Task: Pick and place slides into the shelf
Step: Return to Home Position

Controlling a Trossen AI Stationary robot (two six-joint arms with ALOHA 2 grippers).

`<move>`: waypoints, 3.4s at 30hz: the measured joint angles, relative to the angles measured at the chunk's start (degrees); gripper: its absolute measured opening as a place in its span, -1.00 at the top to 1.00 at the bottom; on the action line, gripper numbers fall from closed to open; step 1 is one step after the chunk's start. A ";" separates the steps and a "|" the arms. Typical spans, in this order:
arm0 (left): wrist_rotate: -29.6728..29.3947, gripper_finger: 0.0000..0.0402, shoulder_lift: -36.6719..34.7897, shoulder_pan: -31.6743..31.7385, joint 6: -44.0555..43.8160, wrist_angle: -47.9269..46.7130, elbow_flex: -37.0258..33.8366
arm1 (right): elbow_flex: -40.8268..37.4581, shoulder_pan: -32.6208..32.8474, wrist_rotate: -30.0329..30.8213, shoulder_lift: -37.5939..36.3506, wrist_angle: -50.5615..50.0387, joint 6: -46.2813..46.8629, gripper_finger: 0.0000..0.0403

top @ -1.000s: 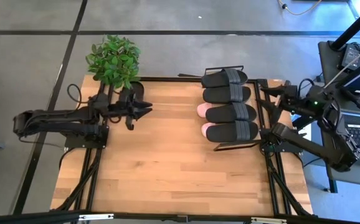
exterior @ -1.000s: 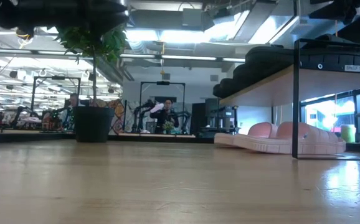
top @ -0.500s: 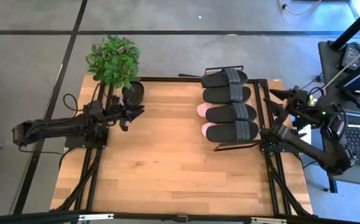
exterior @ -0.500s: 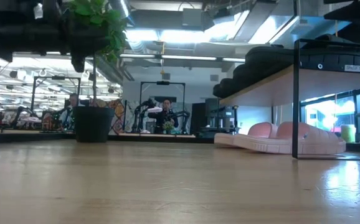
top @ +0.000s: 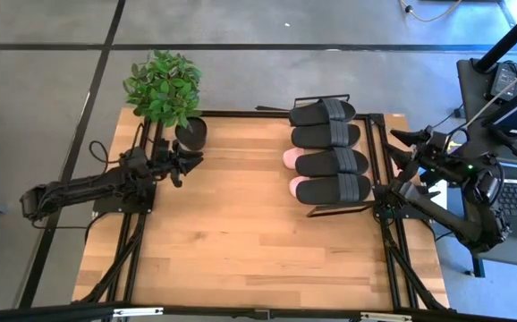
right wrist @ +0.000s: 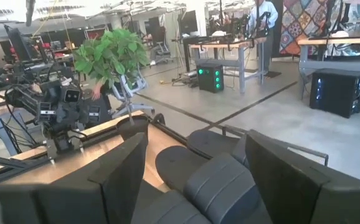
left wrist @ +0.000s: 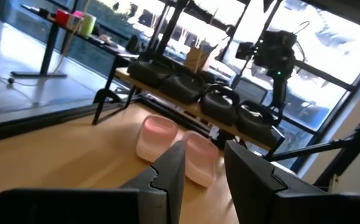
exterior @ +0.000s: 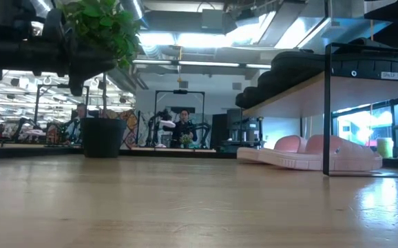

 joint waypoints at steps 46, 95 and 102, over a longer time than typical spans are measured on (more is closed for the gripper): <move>-3.69 0.49 -18.87 11.01 7.72 -23.95 0.02 | -3.41 -0.02 -0.09 -2.67 3.69 2.41 -0.36; -8.76 0.49 -18.81 11.01 13.07 -24.76 0.07 | -30.69 -0.08 35.54 -3.23 35.56 -13.24 -0.36; -8.80 0.49 -18.81 11.01 13.09 -24.76 0.07 | -30.69 -2.28 35.54 -3.23 35.70 -15.13 -0.36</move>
